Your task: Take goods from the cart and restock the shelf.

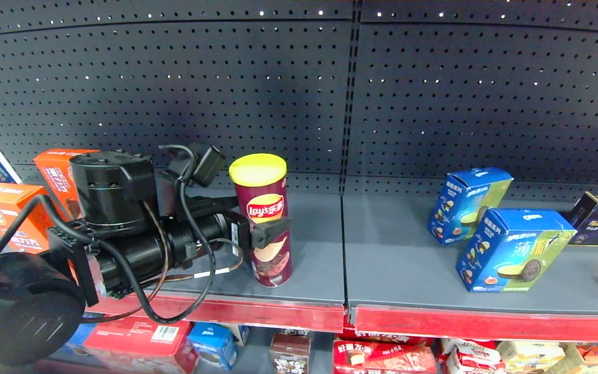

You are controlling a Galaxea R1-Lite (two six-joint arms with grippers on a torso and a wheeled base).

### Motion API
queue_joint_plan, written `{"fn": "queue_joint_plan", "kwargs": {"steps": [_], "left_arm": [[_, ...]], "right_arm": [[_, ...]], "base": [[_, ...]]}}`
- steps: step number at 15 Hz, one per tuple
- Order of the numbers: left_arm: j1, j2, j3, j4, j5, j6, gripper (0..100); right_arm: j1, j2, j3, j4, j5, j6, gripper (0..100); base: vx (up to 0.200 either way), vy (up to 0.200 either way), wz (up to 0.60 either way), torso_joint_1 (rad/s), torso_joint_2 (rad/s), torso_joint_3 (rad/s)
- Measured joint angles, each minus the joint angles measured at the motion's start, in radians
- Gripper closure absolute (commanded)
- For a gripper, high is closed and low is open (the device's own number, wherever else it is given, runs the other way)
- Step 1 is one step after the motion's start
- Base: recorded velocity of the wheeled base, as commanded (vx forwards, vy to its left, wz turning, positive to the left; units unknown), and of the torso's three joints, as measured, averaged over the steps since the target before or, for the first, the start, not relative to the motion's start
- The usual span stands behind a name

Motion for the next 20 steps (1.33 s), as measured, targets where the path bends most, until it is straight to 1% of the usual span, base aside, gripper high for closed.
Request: {"fn": "queue_joint_plan", "kwargs": {"steps": [2, 5, 8, 14, 17, 20], "left_arm": [[0.0, -0.022, 0.021, 0.0, 0.0, 0.001, 0], [0.005, -0.07, 0.081, 0.001, -0.001, 0.003, 0], [0.024, -0.111, 0.126, 0.001, -0.002, 0.003, 0], [0.108, -0.2, 0.204, 0.006, -0.005, 0.006, 0], [0.182, -0.291, 0.255, 0.01, -0.005, 0.006, 0], [0.268, -0.386, 0.31, 0.013, -0.006, 0.006, 0]], "right_arm": [[0.001, 0.0, 0.0, 0.0, 0.0, 0.0, 100], [0.001, 0.0, 0.0, 0.0, 0.0, 0.0, 100], [0.002, 0.0, 0.0, 0.0, 0.002, 0.0, 100], [0.005, 0.017, -0.024, -0.005, 0.007, 0.002, 100], [0.037, 0.077, -0.064, -0.021, 0.015, 0.008, 100], [0.107, 0.185, -0.126, -0.054, 0.018, 0.058, 100]], "base": [[0.0, 0.0, 0.0, 0.0, 0.0, 0.0], [0.0, 0.0, 0.0, 0.0, 0.0, 0.0], [0.0, 0.0, 0.0, 0.0, 0.0, 0.0], [0.0, 0.0, 0.0, 0.0, 0.0, 0.0], [0.0, 0.0, 0.0, 0.0, 0.0, 0.0], [0.0, 0.0, 0.0, 0.0, 0.0, 0.0]]}}
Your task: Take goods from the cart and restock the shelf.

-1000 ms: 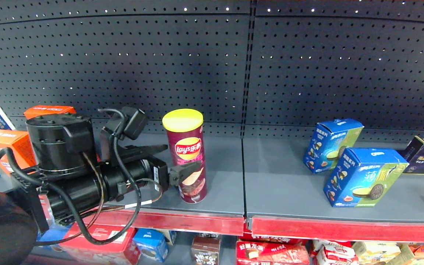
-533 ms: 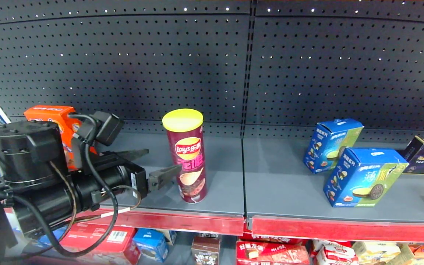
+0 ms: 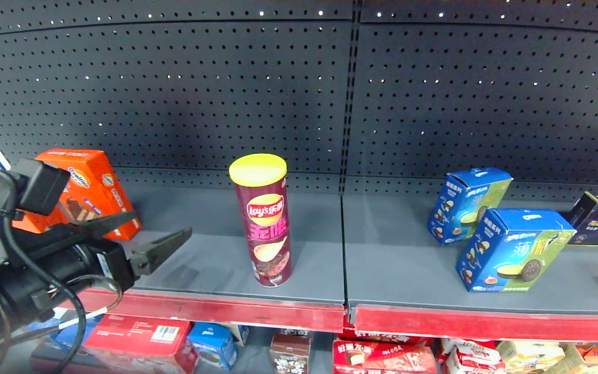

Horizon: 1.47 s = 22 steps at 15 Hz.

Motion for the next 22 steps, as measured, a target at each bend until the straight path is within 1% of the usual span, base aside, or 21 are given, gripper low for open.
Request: {"fn": "queue_joint_plan", "kwargs": {"steps": [3, 4, 5, 7, 9, 12, 15, 18, 20, 22], "left_arm": [[0.06, -0.062, 0.04, 0.001, -0.002, 0.0, 0], [0.089, -0.073, 0.045, 0.001, -0.003, 0.0, 0], [0.108, -0.083, 0.047, 0.001, -0.003, 0.0, 0], [0.128, -0.1, 0.051, 0.001, -0.002, 0.0, 0], [0.148, -0.108, 0.055, 0.002, -0.002, 0.006, 0], [0.161, -0.113, 0.056, 0.002, -0.001, 0.013, 0], [0.194, -0.117, 0.056, 0.002, -0.002, 0.019, 0], [0.21, -0.127, 0.063, 0.004, -0.001, 0.021, 0], [0.224, -0.129, 0.064, 0.002, -0.001, 0.023, 0], [0.233, -0.131, 0.064, 0.003, 0.0, 0.027, 0]], "right_arm": [[0.126, 0.125, -0.087, -0.01, 0.0, 0.055, 100], [0.182, 0.161, -0.11, -0.012, 0.0, 0.066, 100], [0.235, 0.189, -0.125, -0.011, 0.0, 0.073, 100], [0.338, 0.229, -0.14, -0.01, 0.0, 0.092, 100], [0.445, 0.26, -0.144, -0.009, 0.0, 0.152, 100], [0.611, 0.327, -0.144, -0.01, -0.001, 0.258, 100], [0.759, 0.415, -0.135, -0.062, -0.001, 0.313, 100], [0.869, 0.496, -0.123, -0.133, 0.004, 0.341, 100], [0.937, 0.545, -0.104, -0.159, 0.029, 0.342, 100], [0.97, 0.588, -0.094, -0.171, 0.054, 0.339, 100]], "base": [[0.0, 0.0, 0.0, 0.0, 0.0, 0.0], [0.0, 0.0, 0.0, 0.0, 0.0, 0.0], [0.0, 0.0, 0.0, 0.0, 0.0, 0.0], [0.0, 0.0, 0.0, 0.0, 0.0, 0.0], [0.0, 0.0, 0.0, 0.0, 0.0, 0.0], [0.0, 0.0, 0.0, 0.0, 0.0, 0.0], [0.0, 0.0, 0.0, 0.0, 0.0, 0.0], [0.0, 0.0, 0.0, 0.0, 0.0, 0.0], [0.0, 0.0, 0.0, 0.0, 0.0, 0.0], [0.0, 0.0, 0.0, 0.0, 0.0, 0.0]]}}
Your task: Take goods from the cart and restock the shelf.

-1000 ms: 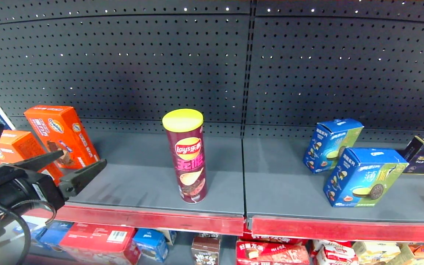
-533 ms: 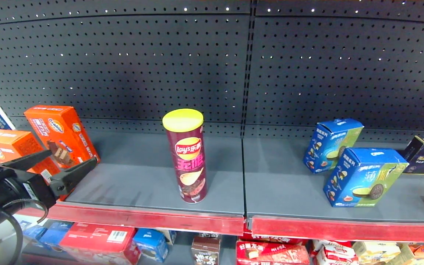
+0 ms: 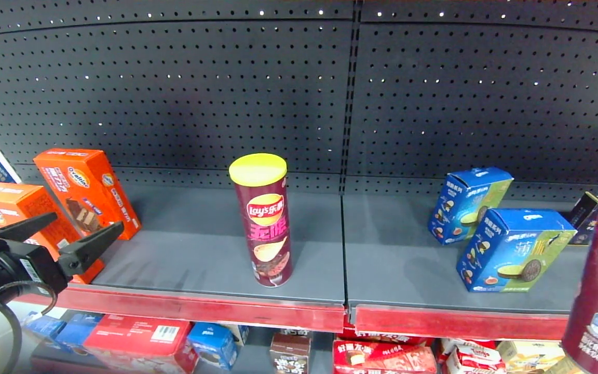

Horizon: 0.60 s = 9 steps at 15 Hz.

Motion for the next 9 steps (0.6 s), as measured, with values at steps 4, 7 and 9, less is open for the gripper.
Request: {"fn": "queue_joint_plan", "kwargs": {"steps": [4, 7, 9], "left_arm": [[0.004, -0.004, 0.002, 0.0, -0.001, 0.001, 0], [0.004, -0.01, 0.0, 0.0, -0.002, 0.0, 0], [0.005, -0.011, -0.004, 0.0, -0.001, 0.0, 0]], "right_arm": [[0.013, 0.114, -0.006, -0.189, 0.03, -0.019, 100], [0.012, 0.213, -0.007, -0.289, 0.036, -0.037, 100], [0.01, 0.261, -0.007, -0.349, 0.047, -0.038, 100]], "base": [[0.0, 0.0, 0.0, 0.0, 0.0, 0.0], [0.0, 0.0, 0.0, 0.0, 0.0, 0.0], [0.0, 0.0, 0.0, 0.0, 0.0, 0.0]]}}
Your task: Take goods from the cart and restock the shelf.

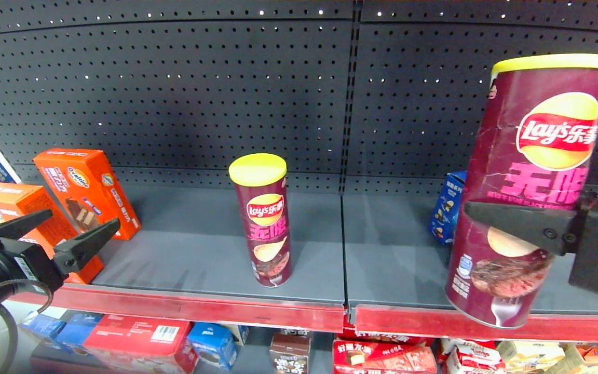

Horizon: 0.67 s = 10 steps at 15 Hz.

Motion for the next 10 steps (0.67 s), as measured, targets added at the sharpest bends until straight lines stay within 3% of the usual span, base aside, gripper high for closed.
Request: {"fn": "queue_joint_plan", "kwargs": {"steps": [3, 10], "left_arm": [[0.011, 0.0, -0.001, 0.0, -0.001, 0.0, 0], [0.033, 0.005, -0.005, 0.0, -0.002, 0.0, 0]], "right_arm": [[-0.07, 0.121, -0.022, -0.173, 0.046, -0.025, 100], [-0.157, 0.356, -0.101, -0.385, 0.118, -0.042, 100]], "base": [[0.0, 0.0, 0.0, 0.0, 0.0, 0.0], [0.0, 0.0, 0.0, 0.0, 0.0, 0.0]]}}
